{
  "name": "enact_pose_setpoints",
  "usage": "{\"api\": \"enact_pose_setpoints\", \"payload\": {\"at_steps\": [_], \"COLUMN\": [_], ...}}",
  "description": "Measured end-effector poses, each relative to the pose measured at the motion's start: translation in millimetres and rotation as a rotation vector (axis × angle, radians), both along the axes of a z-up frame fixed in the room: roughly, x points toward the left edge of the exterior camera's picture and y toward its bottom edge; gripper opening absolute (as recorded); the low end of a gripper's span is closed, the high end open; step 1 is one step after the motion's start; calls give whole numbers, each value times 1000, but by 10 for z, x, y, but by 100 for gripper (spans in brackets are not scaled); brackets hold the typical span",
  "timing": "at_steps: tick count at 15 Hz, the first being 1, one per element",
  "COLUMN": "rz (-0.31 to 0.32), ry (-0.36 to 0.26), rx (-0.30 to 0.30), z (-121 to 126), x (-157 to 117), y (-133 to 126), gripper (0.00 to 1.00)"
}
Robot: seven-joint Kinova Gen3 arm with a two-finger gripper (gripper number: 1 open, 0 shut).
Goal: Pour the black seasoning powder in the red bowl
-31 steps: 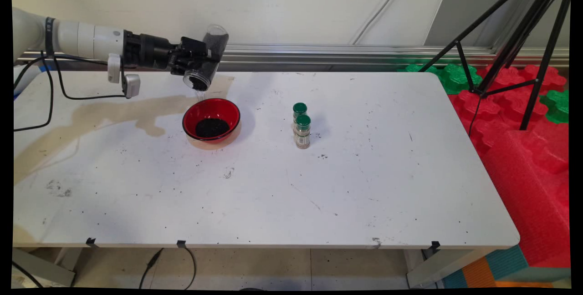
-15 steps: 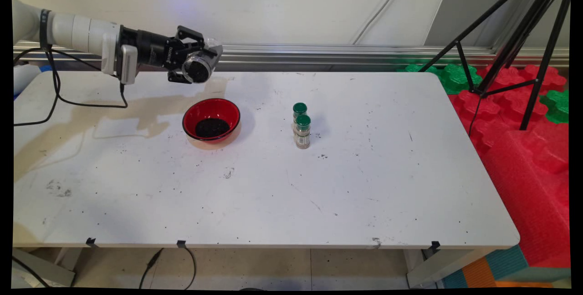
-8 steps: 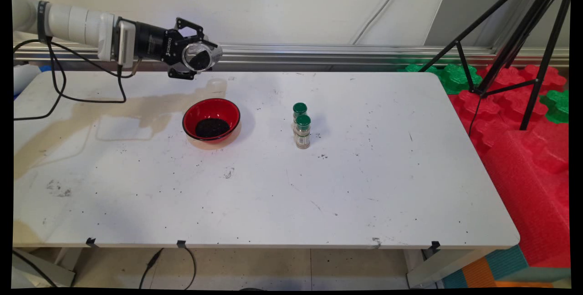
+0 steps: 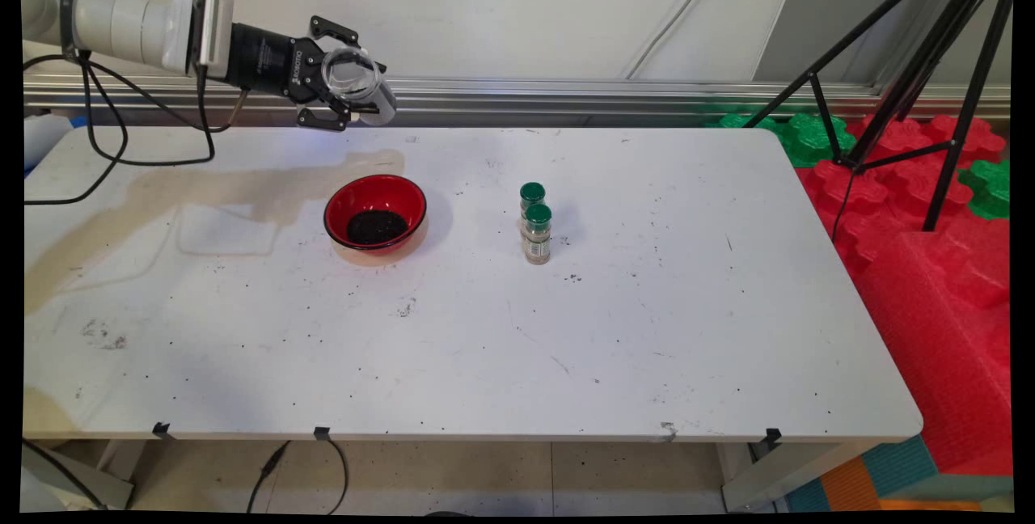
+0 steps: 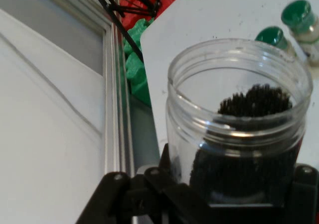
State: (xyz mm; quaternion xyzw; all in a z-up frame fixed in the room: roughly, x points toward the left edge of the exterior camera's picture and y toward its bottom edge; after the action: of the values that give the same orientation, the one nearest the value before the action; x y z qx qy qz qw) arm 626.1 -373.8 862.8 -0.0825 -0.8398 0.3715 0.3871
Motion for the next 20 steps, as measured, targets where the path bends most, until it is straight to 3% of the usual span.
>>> {"api": "enact_pose_setpoints", "payload": {"at_steps": [10,20], "rz": [100,155], "ry": [304,508], "rx": [307,559], "z": [286,344], "x": [-126,-426], "y": [-149,-417], "gripper": [0,0]}}
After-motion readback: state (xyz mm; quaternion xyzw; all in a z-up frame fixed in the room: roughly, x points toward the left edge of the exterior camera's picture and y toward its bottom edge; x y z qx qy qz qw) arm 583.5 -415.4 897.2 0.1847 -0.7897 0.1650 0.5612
